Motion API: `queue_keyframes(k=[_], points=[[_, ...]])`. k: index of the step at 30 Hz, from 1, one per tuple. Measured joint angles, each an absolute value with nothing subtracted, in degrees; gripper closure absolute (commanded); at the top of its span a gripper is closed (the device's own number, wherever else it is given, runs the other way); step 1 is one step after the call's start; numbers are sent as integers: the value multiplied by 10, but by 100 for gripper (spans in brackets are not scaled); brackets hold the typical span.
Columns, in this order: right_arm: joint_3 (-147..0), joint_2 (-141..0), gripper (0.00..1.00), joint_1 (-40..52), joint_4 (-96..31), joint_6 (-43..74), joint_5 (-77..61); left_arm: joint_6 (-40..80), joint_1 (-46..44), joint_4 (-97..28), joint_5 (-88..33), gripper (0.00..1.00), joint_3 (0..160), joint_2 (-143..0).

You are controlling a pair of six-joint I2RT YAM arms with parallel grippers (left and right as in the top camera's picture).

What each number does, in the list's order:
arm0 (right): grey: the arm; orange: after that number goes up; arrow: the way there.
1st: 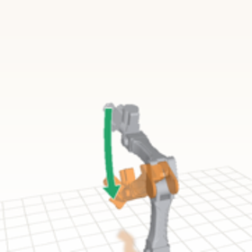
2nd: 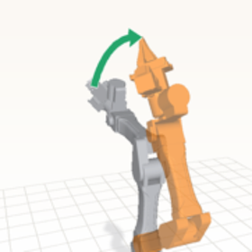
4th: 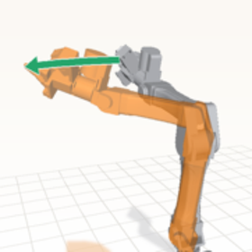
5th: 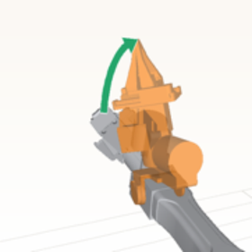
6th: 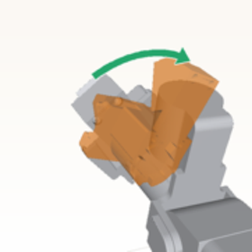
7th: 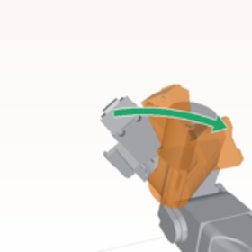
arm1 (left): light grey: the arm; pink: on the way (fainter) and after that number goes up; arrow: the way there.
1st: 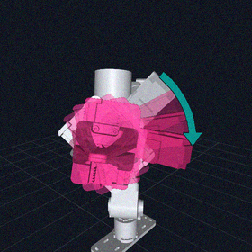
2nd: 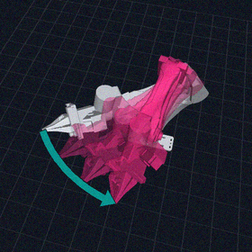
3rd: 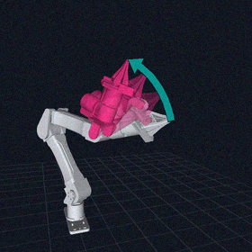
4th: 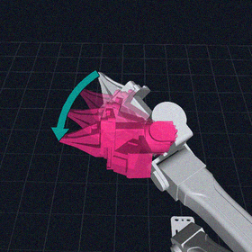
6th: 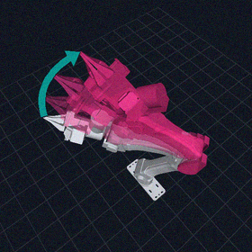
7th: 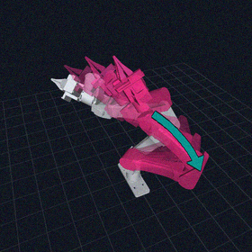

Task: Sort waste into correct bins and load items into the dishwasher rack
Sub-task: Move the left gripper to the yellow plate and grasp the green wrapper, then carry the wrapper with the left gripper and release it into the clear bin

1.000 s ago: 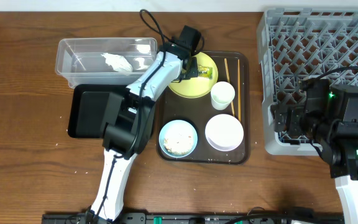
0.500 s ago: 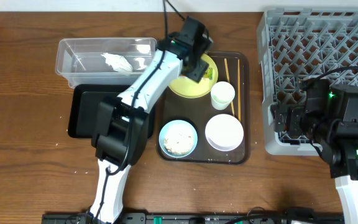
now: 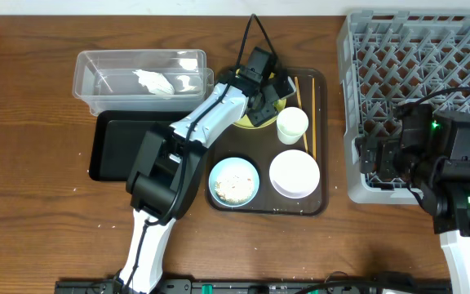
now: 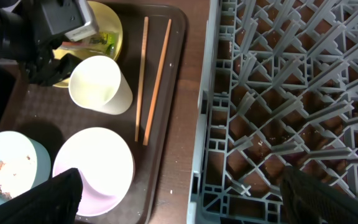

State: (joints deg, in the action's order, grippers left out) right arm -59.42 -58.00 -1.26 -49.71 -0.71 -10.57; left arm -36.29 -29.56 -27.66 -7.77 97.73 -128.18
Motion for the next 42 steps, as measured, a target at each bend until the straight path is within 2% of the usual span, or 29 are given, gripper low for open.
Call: queue_keyframes(k=[8,12,13,14,17,23,31,36,42], points=[[-594,-580,1,-13,-499,-7,-106,-369,-295,-214,-75,38,977,-1301],[-594,-580,1,-13,-500,-7,-106,-366,-293,-204,-75,45,980,-1315],[-594,-580,1,-13,-500,-7,-106,-365,-293,-204,-76,50,980,-1315],[-594,-580,1,-13,-500,-7,-106,-363,-293,-204,-75,59,980,-1315],[-594,-580,1,-13,-500,-7,-106,-361,-293,-200,-73,93,980,-1317],[-594,-580,1,-13,-500,-7,-106,-349,-293,-192,-67,94,979,-1321],[-594,-580,1,-13,-493,-7,-106,-189,-286,-222,-23,94,984,-1303],[-594,-580,1,-13,-491,-7,-106,-124,-267,-242,-15,94,984,-1199],[-594,-580,1,-13,-485,-7,-106,-100,-244,-256,-10,94,1013,-1068]])
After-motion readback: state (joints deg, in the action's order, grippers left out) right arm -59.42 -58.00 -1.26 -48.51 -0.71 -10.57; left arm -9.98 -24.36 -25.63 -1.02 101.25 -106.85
